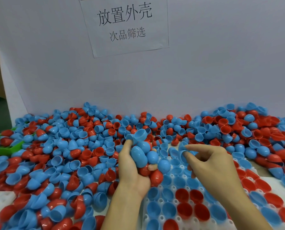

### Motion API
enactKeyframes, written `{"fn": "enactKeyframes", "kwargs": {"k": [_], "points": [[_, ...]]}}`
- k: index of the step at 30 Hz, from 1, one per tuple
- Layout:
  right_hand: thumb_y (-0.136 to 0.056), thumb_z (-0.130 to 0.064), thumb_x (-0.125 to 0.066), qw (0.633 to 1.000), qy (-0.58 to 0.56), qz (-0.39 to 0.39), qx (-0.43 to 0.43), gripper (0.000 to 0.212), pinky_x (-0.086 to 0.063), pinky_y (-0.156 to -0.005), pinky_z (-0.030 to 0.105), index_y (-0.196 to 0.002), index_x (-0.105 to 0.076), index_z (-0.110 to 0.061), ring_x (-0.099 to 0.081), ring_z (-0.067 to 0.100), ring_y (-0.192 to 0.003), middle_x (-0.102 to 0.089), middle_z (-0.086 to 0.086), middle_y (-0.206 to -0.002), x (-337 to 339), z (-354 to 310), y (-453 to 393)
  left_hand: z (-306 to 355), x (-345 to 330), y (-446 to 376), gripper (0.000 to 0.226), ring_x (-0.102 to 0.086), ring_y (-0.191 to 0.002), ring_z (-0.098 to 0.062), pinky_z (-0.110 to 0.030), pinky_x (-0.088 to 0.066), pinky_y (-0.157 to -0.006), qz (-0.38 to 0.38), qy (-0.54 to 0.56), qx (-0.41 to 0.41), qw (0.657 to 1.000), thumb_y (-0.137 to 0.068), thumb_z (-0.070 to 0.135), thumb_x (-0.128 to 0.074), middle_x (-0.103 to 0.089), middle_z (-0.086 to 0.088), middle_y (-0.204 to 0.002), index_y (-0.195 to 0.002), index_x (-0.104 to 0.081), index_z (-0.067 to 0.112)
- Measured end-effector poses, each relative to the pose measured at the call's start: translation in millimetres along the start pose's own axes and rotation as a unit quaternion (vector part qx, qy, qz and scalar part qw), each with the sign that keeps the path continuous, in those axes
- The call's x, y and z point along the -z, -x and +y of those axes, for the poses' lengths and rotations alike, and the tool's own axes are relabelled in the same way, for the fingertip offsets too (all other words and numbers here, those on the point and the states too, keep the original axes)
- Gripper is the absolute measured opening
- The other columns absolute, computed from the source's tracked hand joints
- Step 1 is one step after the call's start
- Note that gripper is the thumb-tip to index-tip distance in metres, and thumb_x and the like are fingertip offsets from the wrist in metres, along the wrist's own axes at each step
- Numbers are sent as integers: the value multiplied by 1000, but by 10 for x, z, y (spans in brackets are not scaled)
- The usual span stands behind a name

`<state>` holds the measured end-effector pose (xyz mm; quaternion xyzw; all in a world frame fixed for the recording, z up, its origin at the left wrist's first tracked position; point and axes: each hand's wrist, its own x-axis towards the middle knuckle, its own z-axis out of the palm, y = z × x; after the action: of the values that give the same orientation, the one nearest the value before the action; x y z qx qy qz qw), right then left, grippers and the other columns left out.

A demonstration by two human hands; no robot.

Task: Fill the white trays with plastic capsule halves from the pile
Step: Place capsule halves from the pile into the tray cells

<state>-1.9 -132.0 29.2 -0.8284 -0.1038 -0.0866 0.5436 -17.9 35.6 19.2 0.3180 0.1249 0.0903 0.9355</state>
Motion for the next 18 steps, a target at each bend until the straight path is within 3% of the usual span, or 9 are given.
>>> {"fn": "enactKeyframes", "kwargs": {"k": [3, 6, 11, 15, 18], "points": [[-90, -10, -69, 999, -36, 12, -16, 24, -44, -49, 5, -94, -67, -33, -66, -1, -55, -72, -12, -63, -13, 12, -9, 3, -2, 6, 57, -42, -43, -14, -20, -32, -31, -4, -3, 0, 1000, -99, 44, -50, -52, -7, -61, -53, -67, 15], [-89, -7, -68, 996, -77, 17, -30, 25, -40, -43, 7, -97, -67, -31, -57, -4, -42, -73, -8, -64, -9, -2, 10, 4, -3, 11, 57, -43, -43, -13, -20, -32, -30, -4, -4, -1, 1000, -99, 43, -50, -53, -6, -60, -53, -68, 15], [-90, 2, -60, 991, -125, -2, -47, 36, -47, -48, 10, -90, -74, -31, -60, -6, -47, -75, -6, -75, 13, -29, 28, 3, -5, 15, 57, -43, -42, -14, -19, -32, -32, 1, -2, -2, 1000, -98, 44, -50, -55, -9, -60, -53, -69, 15], [-91, -24, -66, 985, -164, -1, -59, 21, -53, -77, 28, -76, -79, -33, -68, 0, -72, -75, -8, -75, -16, -37, 13, 7, -10, 23, 57, -43, -42, -14, -19, -32, -31, 0, -2, 2, 1000, -98, 44, -50, -56, -10, -61, -54, -69, 14], [-88, -33, -70, 984, -168, 7, -58, 18, -50, -77, 31, -72, -79, -30, -69, 1, -72, -74, -5, -72, -13, -26, 3, 5, -8, 17, 56, -42, -43, -14, -19, -33, -31, 8, -3, 3, 1000, -98, 46, -51, -55, -9, -62, -54, -69, 14]]}}
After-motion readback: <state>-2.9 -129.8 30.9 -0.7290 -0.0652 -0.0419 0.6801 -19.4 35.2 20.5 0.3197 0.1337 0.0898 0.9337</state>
